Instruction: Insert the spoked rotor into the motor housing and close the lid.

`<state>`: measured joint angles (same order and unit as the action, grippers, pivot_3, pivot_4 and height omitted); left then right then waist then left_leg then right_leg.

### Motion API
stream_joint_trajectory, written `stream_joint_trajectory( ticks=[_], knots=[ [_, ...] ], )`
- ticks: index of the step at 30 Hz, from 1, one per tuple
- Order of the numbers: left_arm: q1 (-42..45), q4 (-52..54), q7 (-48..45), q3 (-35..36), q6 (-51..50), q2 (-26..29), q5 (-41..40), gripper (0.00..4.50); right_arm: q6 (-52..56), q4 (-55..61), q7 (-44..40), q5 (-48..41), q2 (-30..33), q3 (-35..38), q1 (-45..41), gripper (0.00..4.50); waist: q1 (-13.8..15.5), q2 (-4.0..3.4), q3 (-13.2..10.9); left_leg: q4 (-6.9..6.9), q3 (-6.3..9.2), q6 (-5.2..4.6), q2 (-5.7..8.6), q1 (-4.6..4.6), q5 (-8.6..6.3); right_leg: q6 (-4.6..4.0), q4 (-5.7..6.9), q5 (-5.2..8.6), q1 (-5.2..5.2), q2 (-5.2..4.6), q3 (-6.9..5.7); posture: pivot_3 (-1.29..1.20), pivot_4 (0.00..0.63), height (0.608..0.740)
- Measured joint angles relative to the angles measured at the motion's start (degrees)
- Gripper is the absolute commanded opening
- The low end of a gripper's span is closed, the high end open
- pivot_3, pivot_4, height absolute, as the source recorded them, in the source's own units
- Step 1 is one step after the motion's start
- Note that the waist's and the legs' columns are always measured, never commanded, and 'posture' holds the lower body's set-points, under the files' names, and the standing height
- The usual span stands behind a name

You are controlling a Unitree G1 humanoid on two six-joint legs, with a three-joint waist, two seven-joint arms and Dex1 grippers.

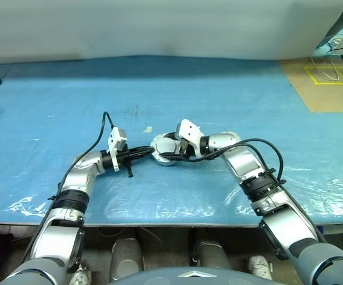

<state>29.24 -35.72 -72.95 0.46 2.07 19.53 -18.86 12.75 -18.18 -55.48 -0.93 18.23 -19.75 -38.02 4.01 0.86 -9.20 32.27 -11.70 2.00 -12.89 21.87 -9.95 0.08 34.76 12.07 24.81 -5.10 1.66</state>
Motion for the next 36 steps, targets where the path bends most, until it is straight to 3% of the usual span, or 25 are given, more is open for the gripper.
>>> stream_joint_trajectory(
  ticks=[7, 12, 24, 30, 36],
  knots=[
    [0.28, -0.03, 1.09, -1.74, 2.50, -0.13, 2.46, 0.03, 0.48, 0.08, 0.08, 0.07, 0.11, 0.02, 0.03, 2.96, 0.03, 0.00, 0.00, 0.00, 0.01, -0.01, 0.01, -0.10, -0.01, 0.00, 0.00, 0.00, -0.12, -0.02, 0.00, 0.00, 0.150, 0.740],
    [0.52, -0.04, 1.15, -2.43, 4.15, 0.52, 3.38, 0.00, 2.32, 1.84, -1.03, -0.37, 0.17, 0.10, 0.75, 4.48, 0.04, 0.01, 0.01, -0.03, 0.01, 0.00, 0.01, -0.12, -0.01, 0.01, -0.06, 0.01, -0.15, -0.02, 0.00, 0.00, 0.150, 0.740],
    [-0.52, 0.30, 1.75, -2.57, 4.32, 0.72, 3.56, 0.00, 12.46, 14.78, -1.28, -10.02, 0.47, 6.51, 6.07, 4.48, 0.49, 0.00, 0.01, -0.07, 0.01, -0.01, 0.02, -0.03, -0.01, 0.01, -0.11, 0.01, -0.09, -0.03, 0.00, 0.00, 0.150, 0.740],
    [-0.83, 0.80, 1.81, -2.58, 4.28, 0.61, 3.56, 0.00, 17.52, 15.75, 4.27, -12.79, -0.64, 10.88, 5.93, 4.48, 0.52, 0.00, 0.01, -0.09, 0.01, 0.01, 0.03, -0.03, 0.00, 0.02, -0.12, 0.01, -0.06, -0.04, 0.01, 0.00, 0.150, 0.740],
    [-0.79, 0.89, 1.97, -2.89, 4.25, 0.03, 3.56, 0.00, 29.83, 15.42, 7.25, -18.81, -0.01, 16.64, 6.48, 4.48, 1.26, 0.00, 0.01, -0.12, 0.01, 0.02, 0.06, 0.02, 0.00, 0.05, -0.18, 0.03, -0.06, -0.05, 0.00, 0.00, 0.150, 0.740]
  ],
)
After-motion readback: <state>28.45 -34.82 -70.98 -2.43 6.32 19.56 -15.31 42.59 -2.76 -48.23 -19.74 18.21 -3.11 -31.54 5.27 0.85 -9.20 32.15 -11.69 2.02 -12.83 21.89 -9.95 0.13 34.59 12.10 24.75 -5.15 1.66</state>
